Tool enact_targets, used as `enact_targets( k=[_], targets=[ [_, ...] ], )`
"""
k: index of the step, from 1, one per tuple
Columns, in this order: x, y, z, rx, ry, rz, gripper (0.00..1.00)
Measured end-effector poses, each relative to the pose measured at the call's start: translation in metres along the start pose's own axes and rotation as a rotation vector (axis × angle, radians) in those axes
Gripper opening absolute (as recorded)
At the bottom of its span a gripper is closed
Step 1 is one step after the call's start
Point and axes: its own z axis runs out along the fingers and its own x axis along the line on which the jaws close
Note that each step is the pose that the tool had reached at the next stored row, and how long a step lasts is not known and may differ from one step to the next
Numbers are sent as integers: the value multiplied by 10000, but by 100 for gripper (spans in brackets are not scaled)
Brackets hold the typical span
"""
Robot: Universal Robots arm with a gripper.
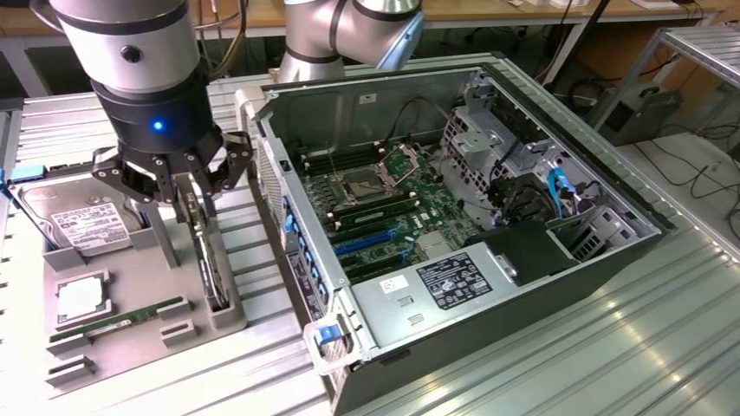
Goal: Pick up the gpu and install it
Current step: 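Pick up the gpu and move the gpu toward the slot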
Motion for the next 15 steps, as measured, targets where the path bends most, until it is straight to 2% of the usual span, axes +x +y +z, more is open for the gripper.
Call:
enact_targets(
  k=[15],
  targets=[
    [8,-21,305,0,0,-1,36]
  ],
)
